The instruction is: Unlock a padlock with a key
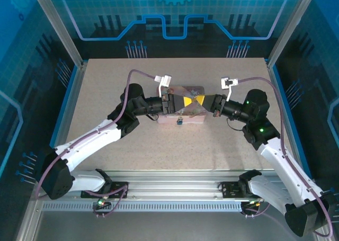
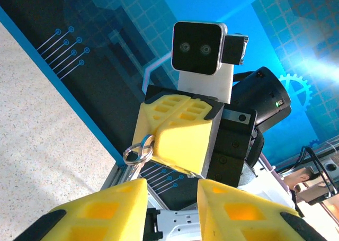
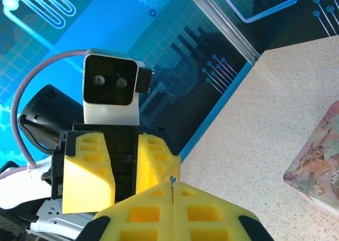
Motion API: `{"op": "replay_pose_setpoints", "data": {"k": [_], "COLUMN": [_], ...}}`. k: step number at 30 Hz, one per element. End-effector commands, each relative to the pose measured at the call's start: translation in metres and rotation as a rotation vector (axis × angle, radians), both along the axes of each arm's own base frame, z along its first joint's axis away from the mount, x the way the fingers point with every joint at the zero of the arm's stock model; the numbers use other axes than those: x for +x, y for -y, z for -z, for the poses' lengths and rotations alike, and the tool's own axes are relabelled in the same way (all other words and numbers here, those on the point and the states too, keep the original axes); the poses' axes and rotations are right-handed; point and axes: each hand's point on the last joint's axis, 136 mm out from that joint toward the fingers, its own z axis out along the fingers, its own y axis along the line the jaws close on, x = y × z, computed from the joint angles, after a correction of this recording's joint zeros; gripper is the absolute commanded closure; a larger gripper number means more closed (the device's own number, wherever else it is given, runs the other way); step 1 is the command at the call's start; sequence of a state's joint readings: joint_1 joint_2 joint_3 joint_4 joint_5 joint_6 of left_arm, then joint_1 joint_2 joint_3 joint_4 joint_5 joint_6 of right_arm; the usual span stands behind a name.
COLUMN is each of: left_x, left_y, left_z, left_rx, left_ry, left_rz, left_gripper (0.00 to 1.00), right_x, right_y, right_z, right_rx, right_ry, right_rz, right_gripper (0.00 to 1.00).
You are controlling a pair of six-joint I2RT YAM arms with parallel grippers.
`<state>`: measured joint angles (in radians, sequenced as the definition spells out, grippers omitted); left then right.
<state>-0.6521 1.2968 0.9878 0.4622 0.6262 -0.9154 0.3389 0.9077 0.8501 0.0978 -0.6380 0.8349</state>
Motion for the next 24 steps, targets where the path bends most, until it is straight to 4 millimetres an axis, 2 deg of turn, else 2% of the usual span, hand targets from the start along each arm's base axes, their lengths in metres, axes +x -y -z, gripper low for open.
{"op": "replay_pose_setpoints", "data": {"k": [1, 5, 7, 24], "left_x": [-0.0048, -0.0041, -0.003, -0.0027], "left_y": [0.0039, 0.0046, 0.0039, 0.0019], "left_z": [-0.0173, -0.0159, -0.0135, -0.0113], "left_rx": [-0.028, -0.023, -0.011, -0.002], "left_ry": [0.063, 0.059, 0.059, 0.057], "left_rz": [0.03, 0.03, 0.02, 0.006], "left_gripper": [0.67, 0.65, 0.6, 0.63], "right_x": [-0.0045, -0.006, -0.0074, -0.0129], "right_y": [-0.002, -0.0026, -0.0017, 0.0002], "right_z": [-0.0077, -0.0088, -0.0117, -0.0134], "right_rx": [0.015, 0.02, 0.021, 0.019], "right_ry": [0.03, 0.034, 0.045, 0.055], "right_rz": [-0.026, -0.032, -0.028, -0.028], "right_gripper": [1.0, 1.0, 1.0, 1.0]}}
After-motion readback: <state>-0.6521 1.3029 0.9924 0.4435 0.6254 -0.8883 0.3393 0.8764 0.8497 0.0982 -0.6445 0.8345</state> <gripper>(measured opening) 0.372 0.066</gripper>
